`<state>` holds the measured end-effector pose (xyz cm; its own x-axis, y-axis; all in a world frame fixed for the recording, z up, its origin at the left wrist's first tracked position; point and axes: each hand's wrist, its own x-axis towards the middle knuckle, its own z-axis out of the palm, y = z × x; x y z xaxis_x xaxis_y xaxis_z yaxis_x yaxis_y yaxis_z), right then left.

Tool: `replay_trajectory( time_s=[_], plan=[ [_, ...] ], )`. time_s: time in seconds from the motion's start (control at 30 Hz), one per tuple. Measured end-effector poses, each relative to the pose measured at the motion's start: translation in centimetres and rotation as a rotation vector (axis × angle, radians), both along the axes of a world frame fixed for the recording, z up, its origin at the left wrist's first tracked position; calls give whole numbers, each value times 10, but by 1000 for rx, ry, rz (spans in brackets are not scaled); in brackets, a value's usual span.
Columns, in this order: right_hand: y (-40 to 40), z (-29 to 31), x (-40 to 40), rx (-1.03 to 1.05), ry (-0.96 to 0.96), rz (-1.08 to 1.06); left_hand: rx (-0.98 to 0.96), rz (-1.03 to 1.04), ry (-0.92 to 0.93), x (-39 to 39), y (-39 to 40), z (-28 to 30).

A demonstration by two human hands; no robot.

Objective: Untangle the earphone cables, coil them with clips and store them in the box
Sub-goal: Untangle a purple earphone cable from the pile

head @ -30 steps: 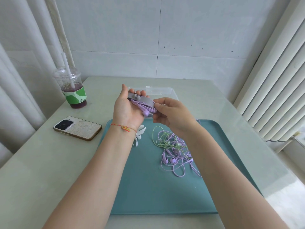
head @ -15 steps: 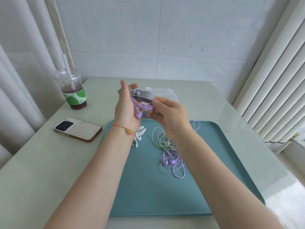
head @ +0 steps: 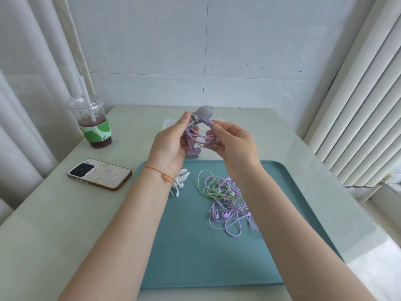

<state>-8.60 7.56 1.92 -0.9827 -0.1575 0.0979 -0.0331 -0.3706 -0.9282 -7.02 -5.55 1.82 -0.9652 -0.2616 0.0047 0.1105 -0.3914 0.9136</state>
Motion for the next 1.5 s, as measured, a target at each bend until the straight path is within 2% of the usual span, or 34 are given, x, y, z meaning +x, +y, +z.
replay_trajectory(
  time_s=[0.23, 0.4, 0.57, 0.67, 0.8, 0.9, 1.07, 1.2, 1.3, 1.4, 1.5],
  plan=[
    [-9, -9, 5, 139, -39, 132, 86, 108, 78, -2, -5, -2],
    [-3, -5, 4, 230, -44, 193, 63, 103, 35, -3, -10, -1],
    [12, -4, -11, 492, -13, 128, -107, -43, -46, 5, -10, 3],
    [20, 0, -14, 512, 65, 85, -263, -111, -82, 6, -12, 1],
    [30, 5, -13, 644, 220, 185, -400, -234, -64, 10, -10, 0],
    [37, 9, -11, 700, 251, 258, -437, -238, -40, 13, -9, 1],
    [42, 9, -13, 801, 264, 373, -444, -192, 5, 9, -6, 0],
    [42, 8, -17, 796, 291, 256, -373, -149, -45, 8, -3, 3],
    [40, 15, -19, 897, 335, 164, -334, -117, -116, 4, -9, 3],
    [35, 25, -26, 1028, 432, 53, -458, 42, -135, -1, -23, -1],
    [27, 35, -33, 1064, 480, -37, -576, 274, -126, -6, -39, -3]
  ],
)
